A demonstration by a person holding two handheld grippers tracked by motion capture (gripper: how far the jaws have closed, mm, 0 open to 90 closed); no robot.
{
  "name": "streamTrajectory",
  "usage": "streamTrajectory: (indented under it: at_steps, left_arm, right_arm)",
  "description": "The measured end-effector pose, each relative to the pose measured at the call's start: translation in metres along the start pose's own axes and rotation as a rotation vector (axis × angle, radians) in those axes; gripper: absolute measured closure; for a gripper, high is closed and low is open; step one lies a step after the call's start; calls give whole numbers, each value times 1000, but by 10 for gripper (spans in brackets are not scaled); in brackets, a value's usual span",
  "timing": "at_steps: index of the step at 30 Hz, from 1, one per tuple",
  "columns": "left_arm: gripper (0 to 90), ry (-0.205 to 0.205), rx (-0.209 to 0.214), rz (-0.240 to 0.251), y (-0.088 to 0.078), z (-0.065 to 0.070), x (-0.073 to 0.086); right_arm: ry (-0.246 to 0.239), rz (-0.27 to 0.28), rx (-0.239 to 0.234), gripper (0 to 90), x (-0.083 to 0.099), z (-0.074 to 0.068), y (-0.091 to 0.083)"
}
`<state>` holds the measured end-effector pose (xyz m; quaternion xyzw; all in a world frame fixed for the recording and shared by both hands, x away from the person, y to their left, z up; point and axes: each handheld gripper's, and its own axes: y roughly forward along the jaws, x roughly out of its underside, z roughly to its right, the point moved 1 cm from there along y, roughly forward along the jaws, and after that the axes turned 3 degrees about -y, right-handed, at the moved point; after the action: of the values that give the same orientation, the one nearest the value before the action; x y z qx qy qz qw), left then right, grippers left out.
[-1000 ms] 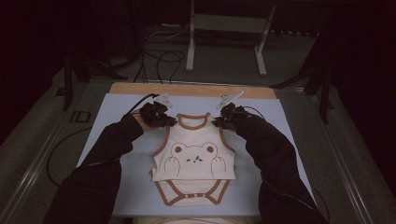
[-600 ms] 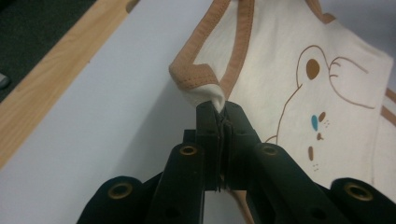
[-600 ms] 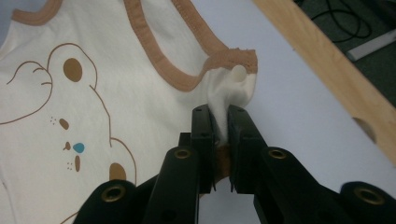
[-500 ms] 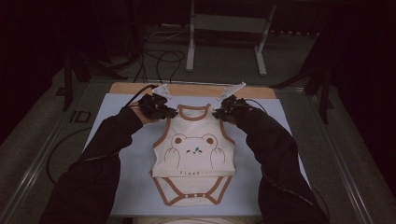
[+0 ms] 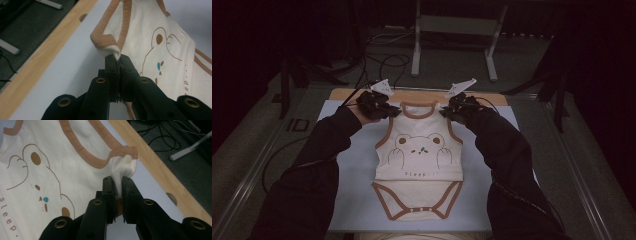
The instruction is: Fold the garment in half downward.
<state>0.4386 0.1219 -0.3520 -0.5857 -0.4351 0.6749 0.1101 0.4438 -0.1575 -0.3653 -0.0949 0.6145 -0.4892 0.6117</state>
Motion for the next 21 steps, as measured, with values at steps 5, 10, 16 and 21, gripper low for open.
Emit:
streamTrajectory:
  at_steps: [5, 10, 16, 21]
  left_arm:
    - [877, 7, -19, 12, -7, -1, -7]
    - [877, 18, -27, 26, -14, -1, -11]
    - [877, 15, -27, 30, -17, 2, -8]
    - [877, 18, -27, 22, -17, 4, -2]
  right_arm:
    - [3, 15, 22, 827, -7, 6, -5]
    - [-1, 38, 42, 827, -15, 10, -13]
    - [-4, 50, 53, 826, -16, 7, -16]
    - [-13, 46, 40, 826, -12, 1, -14]
